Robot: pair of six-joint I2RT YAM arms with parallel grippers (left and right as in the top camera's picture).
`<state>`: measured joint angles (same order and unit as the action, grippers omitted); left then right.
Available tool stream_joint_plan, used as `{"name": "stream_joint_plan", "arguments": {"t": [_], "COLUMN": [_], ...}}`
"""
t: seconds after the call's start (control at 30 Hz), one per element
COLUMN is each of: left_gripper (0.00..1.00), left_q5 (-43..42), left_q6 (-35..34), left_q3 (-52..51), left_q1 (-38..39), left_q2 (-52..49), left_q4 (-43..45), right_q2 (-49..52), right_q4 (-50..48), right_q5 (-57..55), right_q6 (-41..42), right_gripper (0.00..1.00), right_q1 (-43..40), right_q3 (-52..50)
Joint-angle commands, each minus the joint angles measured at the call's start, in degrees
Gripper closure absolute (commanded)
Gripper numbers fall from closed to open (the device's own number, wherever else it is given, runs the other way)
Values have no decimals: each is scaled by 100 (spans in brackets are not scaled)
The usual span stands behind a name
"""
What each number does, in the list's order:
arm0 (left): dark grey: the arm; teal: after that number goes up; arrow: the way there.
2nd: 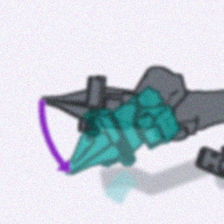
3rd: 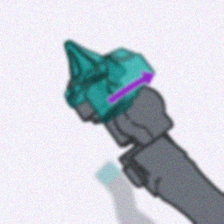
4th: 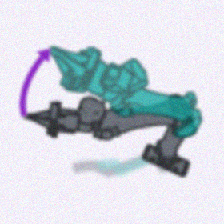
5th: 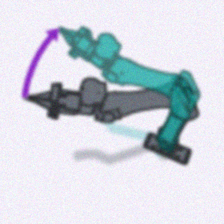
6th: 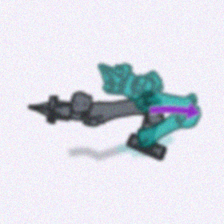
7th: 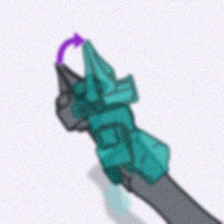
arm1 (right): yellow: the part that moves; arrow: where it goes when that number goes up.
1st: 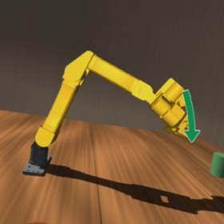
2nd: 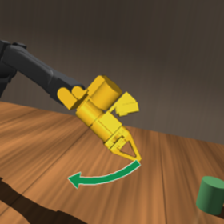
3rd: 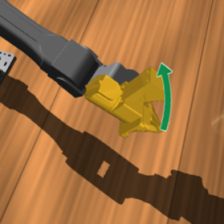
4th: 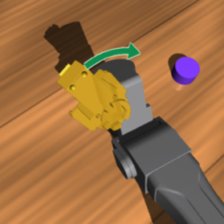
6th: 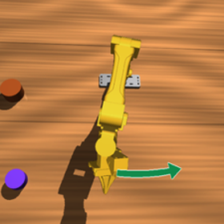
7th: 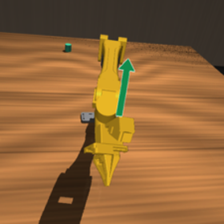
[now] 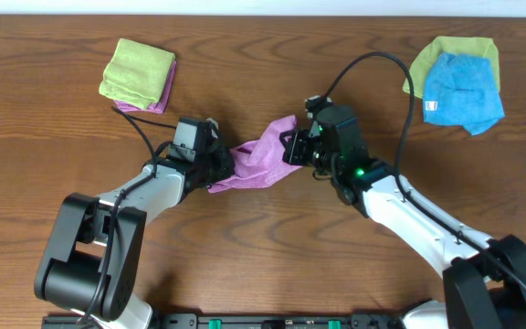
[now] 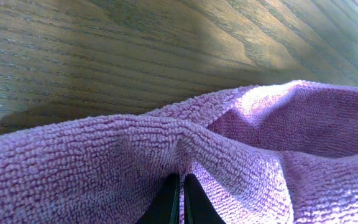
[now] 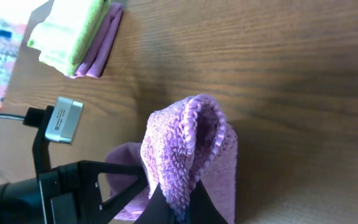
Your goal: Fold the cloth
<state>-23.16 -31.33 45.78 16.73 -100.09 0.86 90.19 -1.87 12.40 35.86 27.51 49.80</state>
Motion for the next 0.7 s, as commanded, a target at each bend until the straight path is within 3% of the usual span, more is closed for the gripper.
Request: {"name": "stream_joint_plan", "arguments": {"t": [0.0, 0.4, 0.67], "left_gripper": [94, 94, 94], "left_q5": [61, -83, -387], "left_q6": [2, 0, -518], "left_q3": [131, 133, 131], "left_q1": [17, 17, 24], "left_q2": [-70, 721, 1032], "left_q4": [-20, -264, -234], "right_q2": [20, 20, 20], "right_q4": [70, 334, 339], "right_q5": [-466, -798, -813], "right_q6": [-337, -337, -334], "right_gripper": [99, 99, 99], "right_q1": [166, 216, 214], "right_q3": [133, 149, 153]}}
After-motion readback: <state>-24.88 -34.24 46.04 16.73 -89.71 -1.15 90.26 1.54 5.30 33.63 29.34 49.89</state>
